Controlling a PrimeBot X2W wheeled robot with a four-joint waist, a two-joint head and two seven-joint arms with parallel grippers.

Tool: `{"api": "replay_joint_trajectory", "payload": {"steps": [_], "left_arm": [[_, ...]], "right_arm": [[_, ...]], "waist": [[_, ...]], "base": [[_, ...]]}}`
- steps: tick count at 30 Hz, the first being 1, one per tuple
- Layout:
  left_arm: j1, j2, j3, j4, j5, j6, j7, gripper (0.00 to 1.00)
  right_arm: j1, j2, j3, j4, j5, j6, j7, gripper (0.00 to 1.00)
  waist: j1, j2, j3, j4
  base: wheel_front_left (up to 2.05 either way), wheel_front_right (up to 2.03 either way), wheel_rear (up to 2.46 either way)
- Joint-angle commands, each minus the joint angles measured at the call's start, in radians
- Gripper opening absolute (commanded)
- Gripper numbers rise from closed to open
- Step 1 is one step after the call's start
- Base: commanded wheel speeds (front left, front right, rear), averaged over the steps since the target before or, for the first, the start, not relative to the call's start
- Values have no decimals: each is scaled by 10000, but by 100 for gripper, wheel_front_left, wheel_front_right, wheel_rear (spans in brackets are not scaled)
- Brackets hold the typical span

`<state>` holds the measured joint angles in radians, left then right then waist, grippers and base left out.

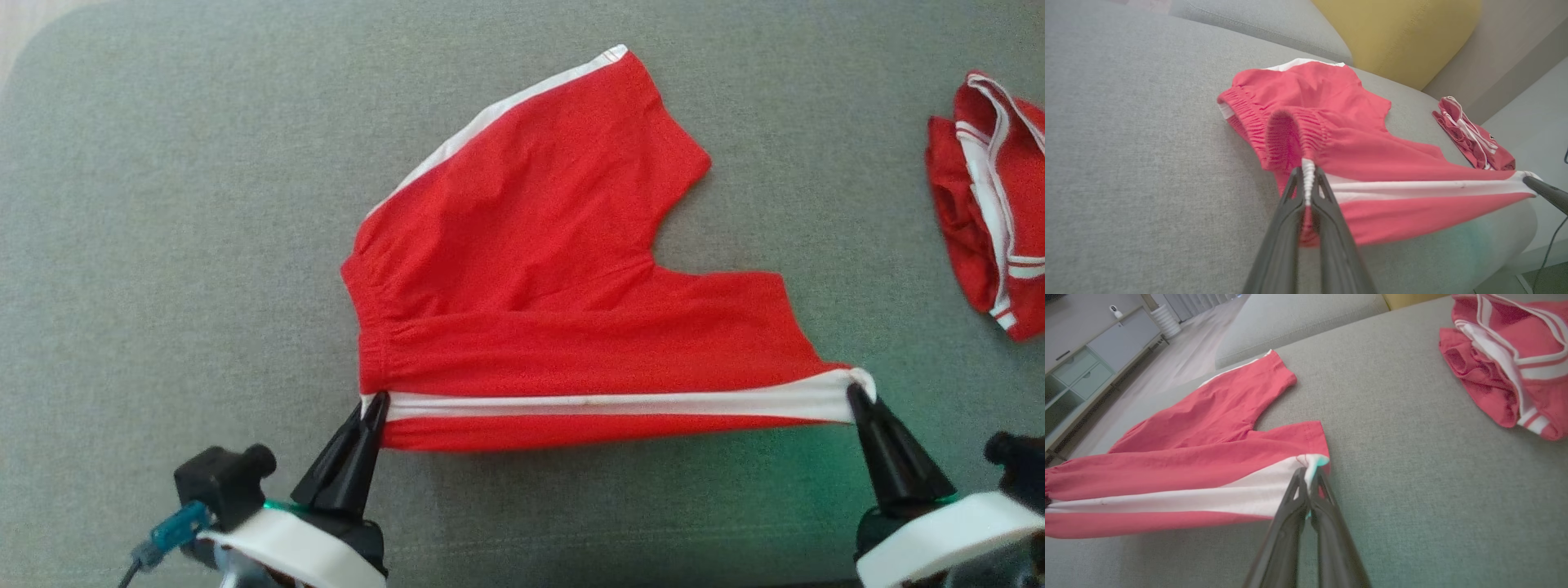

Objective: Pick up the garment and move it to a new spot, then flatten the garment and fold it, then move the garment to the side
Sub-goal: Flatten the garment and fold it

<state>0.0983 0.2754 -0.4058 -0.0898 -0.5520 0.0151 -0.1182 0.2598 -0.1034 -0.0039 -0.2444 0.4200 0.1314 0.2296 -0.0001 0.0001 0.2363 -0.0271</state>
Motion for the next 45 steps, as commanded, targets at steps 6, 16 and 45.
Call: {"api": "replay_joint_trajectory", "payload": {"steps": [6,16,45], "left_arm": [[-614,261,428,-673,-461,73,766,0],[-2469,-92,812,-185,-1288,-411,937,0],[-7027,-1188,-331,4880,-1710,-1421,-749,100]], "right_arm": [[-901,-244,-407,-851,-137,-7,876,0],[-4819,-1434,74,775,248,-7,1254,0],[-11433,-2407,3860,8157,1097,-7,-2561,100]], "waist": [[1,-1,50,206],[1,-1,1076,692],[1,-1,2893,1920]], "base": [[0,0,0],[0,0,0],[0,0,0]]}}
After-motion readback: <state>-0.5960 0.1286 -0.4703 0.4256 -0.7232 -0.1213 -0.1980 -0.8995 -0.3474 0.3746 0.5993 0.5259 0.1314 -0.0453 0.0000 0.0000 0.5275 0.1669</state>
